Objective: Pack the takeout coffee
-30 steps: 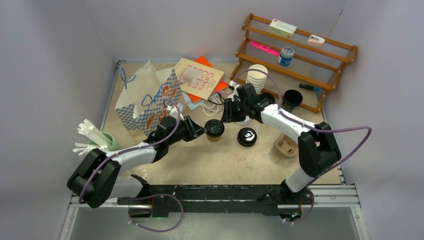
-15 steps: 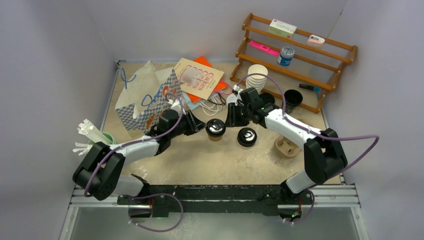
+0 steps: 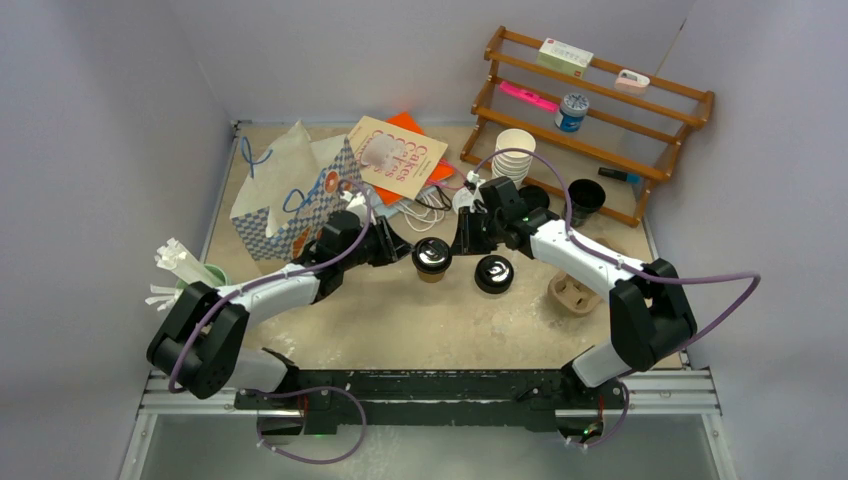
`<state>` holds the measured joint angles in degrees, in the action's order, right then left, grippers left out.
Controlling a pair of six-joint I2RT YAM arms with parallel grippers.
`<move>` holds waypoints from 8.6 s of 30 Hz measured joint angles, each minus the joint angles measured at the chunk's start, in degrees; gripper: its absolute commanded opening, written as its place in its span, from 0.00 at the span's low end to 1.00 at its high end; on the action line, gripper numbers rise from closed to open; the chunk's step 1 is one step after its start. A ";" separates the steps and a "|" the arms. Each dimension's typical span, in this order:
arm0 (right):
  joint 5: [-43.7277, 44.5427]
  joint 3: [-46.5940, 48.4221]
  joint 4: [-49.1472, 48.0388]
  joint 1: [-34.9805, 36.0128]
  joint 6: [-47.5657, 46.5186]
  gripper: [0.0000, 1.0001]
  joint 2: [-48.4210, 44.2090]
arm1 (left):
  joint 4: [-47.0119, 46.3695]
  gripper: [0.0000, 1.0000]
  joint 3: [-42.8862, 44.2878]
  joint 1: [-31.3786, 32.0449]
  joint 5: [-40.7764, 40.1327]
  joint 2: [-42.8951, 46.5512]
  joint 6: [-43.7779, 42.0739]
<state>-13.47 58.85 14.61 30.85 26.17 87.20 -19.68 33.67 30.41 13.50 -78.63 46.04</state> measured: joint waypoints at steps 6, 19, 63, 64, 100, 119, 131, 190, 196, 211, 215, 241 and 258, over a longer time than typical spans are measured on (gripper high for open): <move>-1.07 0.00 -0.46 0.13 0.46 0.16 0.04 | 2.01 0.22 2.86 -0.07 1.33 -1.92 -2.38; -1.31 0.00 -0.81 0.15 1.20 0.01 0.04 | 2.32 0.12 4.11 -0.39 2.86 -2.93 -3.93; -0.61 0.04 -1.27 0.22 1.11 0.01 0.61 | -1.84 0.01 2.32 -0.33 3.08 -4.07 -6.69; -0.57 0.04 -1.11 0.22 1.09 0.01 0.61 | -2.05 0.01 1.86 -0.11 3.04 -3.80 -6.69; 0.28 0.37 -0.83 0.22 0.76 0.02 1.01 | -7.41 0.00 0.15 0.09 3.76 -7.15 -6.34; 2.54 1.95 0.66 0.59 0.46 0.02 1.05 | 10.45 0.13 7.76 1.01 2.64 -3.67 -9.55; 6.38 5.62 6.32 0.52 -1.99 0.23 1.03 | 25.18 0.37 9.77 1.22 0.55 0.00 -12.33; 8.39 1.18 -14.75 18.18 8.00 0.43 8.66 | 36.04 0.58 -14.27 1.62 -9.84 40.54 -3.26; 6.27 1.46 -15.80 16.74 9.90 0.22 10.69 | 29.81 0.57 -14.78 1.62 -8.70 39.17 -4.79; 6.40 0.52 -16.37 14.38 10.29 0.13 10.54 | 21.81 0.50 -13.64 1.57 -3.78 30.64 -7.74; 6.71 -0.96 -16.24 13.27 10.38 0.13 9.22 | 20.09 0.48 -11.85 1.60 -1.25 29.00 -7.69; 11.54 -4.59 -7.30 9.94 8.96 0.13 2.12 | 7.67 0.45 4.94 12.13 -3.39 5.16 -8.11; 14.32 -2.89 -1.86 9.94 6.43 0.19 -1.46 | 19.08 0.48 13.94 11.61 -9.90 1.73 -14.93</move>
<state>0.84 55.96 12.75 40.80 32.60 85.73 -0.60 47.62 42.02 3.60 -76.90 31.11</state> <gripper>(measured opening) 0.163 0.460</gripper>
